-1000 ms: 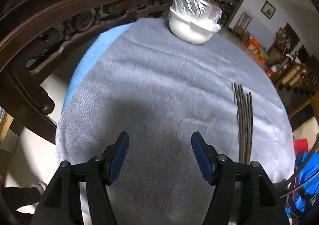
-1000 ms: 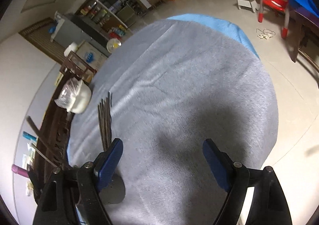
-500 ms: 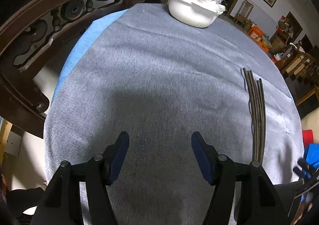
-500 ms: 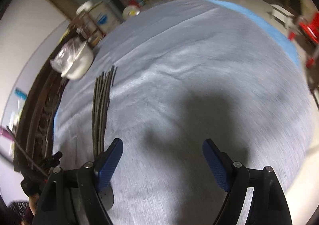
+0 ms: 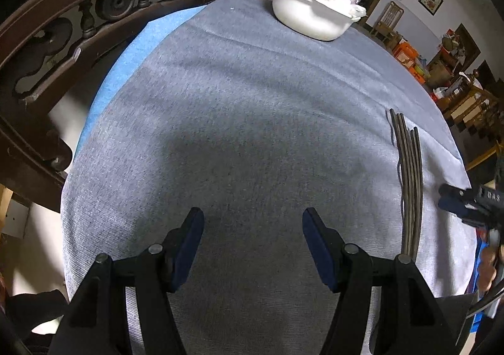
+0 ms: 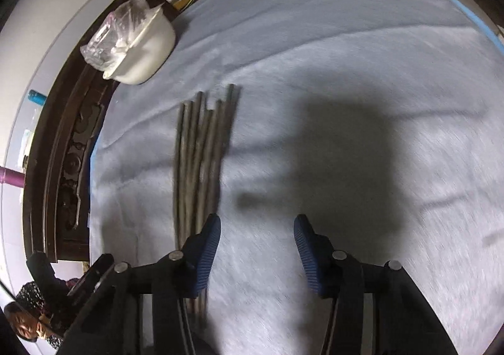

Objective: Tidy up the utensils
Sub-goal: 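Close the right gripper on one dark rod on the cloth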

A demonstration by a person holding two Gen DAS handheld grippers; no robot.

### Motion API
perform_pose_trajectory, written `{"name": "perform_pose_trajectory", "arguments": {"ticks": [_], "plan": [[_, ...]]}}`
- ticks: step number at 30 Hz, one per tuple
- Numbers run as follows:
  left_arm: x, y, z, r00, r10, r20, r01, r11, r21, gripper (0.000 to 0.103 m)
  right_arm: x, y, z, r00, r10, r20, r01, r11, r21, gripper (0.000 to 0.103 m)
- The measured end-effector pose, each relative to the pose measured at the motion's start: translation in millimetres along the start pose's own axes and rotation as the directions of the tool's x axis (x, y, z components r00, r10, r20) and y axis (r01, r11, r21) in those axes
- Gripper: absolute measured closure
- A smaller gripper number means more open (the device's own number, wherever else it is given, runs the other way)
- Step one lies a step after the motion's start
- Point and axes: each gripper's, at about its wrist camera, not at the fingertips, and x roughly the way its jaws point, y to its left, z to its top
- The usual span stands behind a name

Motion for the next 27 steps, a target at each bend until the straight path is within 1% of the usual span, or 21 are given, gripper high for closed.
{"name": "perform_pose_trajectory", "arguments": {"ticks": [4,8,10,12,15,16,18,20,21,22,24,27], "plan": [[0,1,-1,1.0,0.0,0.004,0.0,1.0,0.0,0.038,20,17,15,0.999,-0.038,-0.035,0.037,0.999,-0.025,0.05],[0,2,-1,1.0,-0.007,-0.001,0.007,1.0,-0.001,0.038,26,31,21,0.996,-0.088,-0.032,0.086,0.994,-0.066,0.051],[0,3,-1,1.0,-0.008,-0.002,0.008,1.0,-0.006,0.038,30,39,22,0.991,-0.128,-0.031,0.124,0.986,-0.108,0.05],[0,3,0,1.0,-0.007,-0.003,0.007,1.0,-0.005,0.038,33,50,21,0.985,-0.172,-0.018,0.167,0.971,-0.174,0.051],[-1,2,1,1.0,-0.01,-0.009,0.01,1.0,-0.001,0.038,36,53,23,0.985,-0.171,-0.023,0.164,0.969,-0.188,0.052],[-1,3,2,1.0,-0.009,-0.01,0.009,1.0,0.0,0.038,36,53,23,0.986,-0.164,-0.026,0.157,0.969,-0.189,0.054],[-2,3,5,1.0,-0.003,-0.007,0.003,1.0,0.003,0.038,34,49,22,0.989,-0.143,-0.033,0.135,0.974,-0.182,0.064],[-3,3,9,1.0,0.003,-0.001,-0.003,1.0,0.008,0.038,32,40,22,0.987,-0.157,-0.041,0.148,0.975,-0.168,0.069],[-3,2,12,1.0,0.004,0.001,-0.004,1.0,0.011,0.038,30,33,21,0.988,-0.151,-0.039,0.143,0.978,-0.154,0.078],[-3,1,15,1.0,0.003,0.001,-0.003,1.0,0.016,0.038,29,31,23,0.988,-0.148,-0.04,0.141,0.98,-0.143,0.081],[-1,-4,20,1.0,0.003,-0.003,-0.003,0.999,0.034,0.038,26,22,25,0.99,-0.133,-0.04,0.128,0.986,-0.11,0.082],[1,-14,28,1.0,-0.004,-0.005,0.005,0.998,0.068,0.038,28,25,28,0.989,-0.141,-0.041,0.136,0.984,-0.119,0.082]]}}
